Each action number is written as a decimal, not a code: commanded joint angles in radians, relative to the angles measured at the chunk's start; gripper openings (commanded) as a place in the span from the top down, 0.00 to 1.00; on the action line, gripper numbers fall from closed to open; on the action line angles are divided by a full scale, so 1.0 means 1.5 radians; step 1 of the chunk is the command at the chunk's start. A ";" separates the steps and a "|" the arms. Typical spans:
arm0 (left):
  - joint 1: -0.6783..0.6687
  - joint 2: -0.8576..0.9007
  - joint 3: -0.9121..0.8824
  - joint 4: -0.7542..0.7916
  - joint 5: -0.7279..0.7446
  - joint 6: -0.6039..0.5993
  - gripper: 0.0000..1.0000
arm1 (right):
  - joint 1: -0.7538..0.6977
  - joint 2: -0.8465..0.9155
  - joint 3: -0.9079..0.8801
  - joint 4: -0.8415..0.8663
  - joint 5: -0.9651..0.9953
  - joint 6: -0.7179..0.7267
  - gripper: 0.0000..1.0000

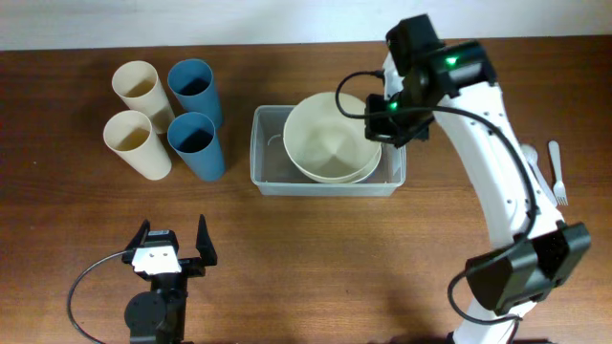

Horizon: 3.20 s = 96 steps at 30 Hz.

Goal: Pack container
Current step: 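Lift the second beige bowl and lower it into the stacked bowls, then release the beige bowl and retract the right gripper to the right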

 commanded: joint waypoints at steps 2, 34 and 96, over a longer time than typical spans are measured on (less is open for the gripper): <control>-0.002 -0.001 -0.001 -0.005 0.010 0.006 0.00 | -0.019 -0.004 -0.057 0.057 0.008 0.009 0.94; -0.002 -0.001 -0.001 -0.005 0.010 0.006 0.00 | -0.035 0.102 -0.085 0.140 0.018 0.020 0.67; -0.002 -0.001 -0.001 -0.005 0.010 0.006 0.00 | -0.423 0.040 0.077 -0.194 0.069 -0.076 0.01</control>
